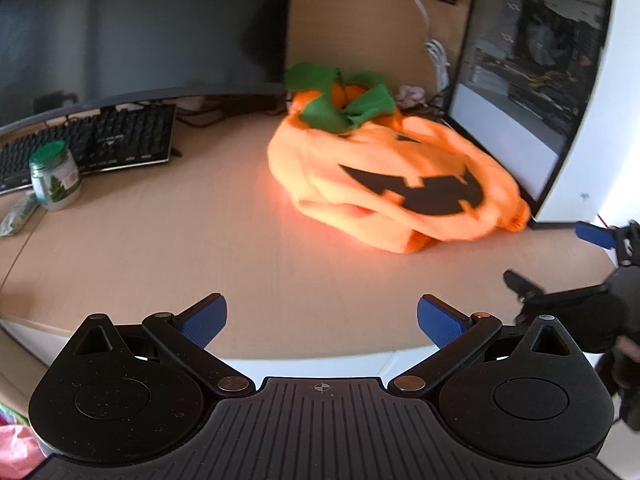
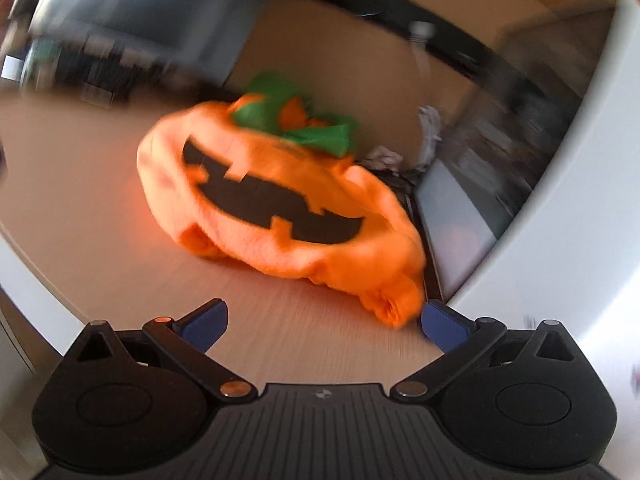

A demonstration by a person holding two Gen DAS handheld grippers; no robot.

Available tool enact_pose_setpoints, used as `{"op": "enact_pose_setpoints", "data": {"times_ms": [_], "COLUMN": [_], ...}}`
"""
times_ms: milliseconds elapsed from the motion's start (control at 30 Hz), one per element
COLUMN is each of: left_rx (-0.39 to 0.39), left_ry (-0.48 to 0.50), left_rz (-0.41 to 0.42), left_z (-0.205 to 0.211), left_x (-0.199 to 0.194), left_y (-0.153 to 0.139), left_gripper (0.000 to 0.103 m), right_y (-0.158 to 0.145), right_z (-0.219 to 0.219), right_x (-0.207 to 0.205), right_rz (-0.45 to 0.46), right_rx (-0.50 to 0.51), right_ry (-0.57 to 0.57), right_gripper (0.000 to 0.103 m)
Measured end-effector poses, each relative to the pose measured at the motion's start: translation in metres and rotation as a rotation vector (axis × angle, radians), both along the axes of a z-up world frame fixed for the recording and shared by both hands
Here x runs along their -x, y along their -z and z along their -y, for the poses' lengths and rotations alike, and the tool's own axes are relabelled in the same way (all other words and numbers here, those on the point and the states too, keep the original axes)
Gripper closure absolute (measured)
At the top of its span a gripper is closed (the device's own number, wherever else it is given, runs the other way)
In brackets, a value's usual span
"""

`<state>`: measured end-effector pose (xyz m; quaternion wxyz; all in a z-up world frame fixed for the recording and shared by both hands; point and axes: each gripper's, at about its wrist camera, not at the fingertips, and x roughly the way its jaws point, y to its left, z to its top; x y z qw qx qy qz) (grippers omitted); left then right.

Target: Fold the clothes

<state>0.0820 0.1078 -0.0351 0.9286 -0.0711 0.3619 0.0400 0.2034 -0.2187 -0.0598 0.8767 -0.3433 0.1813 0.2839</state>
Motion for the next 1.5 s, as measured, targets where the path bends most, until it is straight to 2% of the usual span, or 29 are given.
{"op": "enact_pose_setpoints", "data": {"times_ms": [67,267,367,467,633,800,900,967,1033,1067,1133,1167,1267,1333,1400,1467,1500], "left_rx": [0.018,0.073,0.105,0.13,0.149,0.106,0.04,-0.006,0.008,0.022,0.028,0.027,-0.003,-0.055,-0.127,-0.222,-0.263], "left_ry": [-0.009,-0.023,0.02,0.091,0.228,0.274,0.212,0.138,0.064,0.042,0.036,0.049,0.187,0.292,0.372,0.382,0.357], "left_rz": [0.0,0.006,0.001,0.005,0.041,0.055,0.053,0.038,0.009,0.001,0.004,0.014,0.077,0.097,0.089,0.092,0.098], "left_z": [-0.017,-0.064,-0.078,-0.081,-0.063,-0.034,-0.027,-0.026,-0.032,-0.035,-0.038,-0.037,-0.015,0.009,0.039,0.064,0.074], "left_x": [-0.004,-0.016,-0.03,-0.048,-0.082,-0.13,-0.164,-0.188,-0.209,-0.217,-0.222,-0.221,-0.197,-0.179,-0.173,-0.18,-0.186], "left_y": [0.001,0.007,0.011,0.012,0.013,0.021,0.028,0.031,0.03,0.028,0.018,0.012,-0.006,-0.008,0.002,0.013,0.018], "left_gripper": [0.0,0.0,0.0,0.0,0.0,0.0,0.0,0.0,0.0,0.0,0.0,0.0,0.0,0.0,0.0,0.0,0.0], "right_y": [0.011,-0.038,-0.09,-0.119,-0.097,-0.074,-0.057,-0.033,-0.007,0.001,-0.006,-0.019,-0.06,-0.072,-0.077,-0.079,-0.08], "right_z": [-0.022,-0.083,-0.104,-0.117,-0.102,-0.086,-0.061,-0.054,-0.055,-0.057,-0.068,-0.071,-0.078,-0.081,-0.084,-0.084,-0.082], "right_x": [-0.012,-0.053,-0.065,-0.069,-0.059,-0.048,-0.032,-0.025,-0.026,-0.034,-0.061,-0.077,-0.117,-0.134,-0.143,-0.144,-0.143], "right_rz": [0.033,0.154,0.239,0.333,0.283,0.226,0.173,0.18,0.242,0.275,0.308,0.306,0.312,0.317,0.29,0.259,0.248], "right_rx": [0.096,0.104,-0.006,0.01,0.121,0.234,0.247,0.317,0.393,0.411,0.338,0.265,0.074,0.032,0.018,0.011,0.01], "right_ry": [-0.026,-0.008,0.037,0.064,0.023,-0.02,-0.165,-0.256,-0.324,-0.324,-0.251,-0.203,-0.107,-0.109,-0.133,-0.151,-0.158], "right_gripper": [0.0,0.0,0.0,0.0,0.0,0.0,0.0,0.0,0.0,0.0,0.0,0.0,0.0,0.0,0.0,0.0,0.0]}}
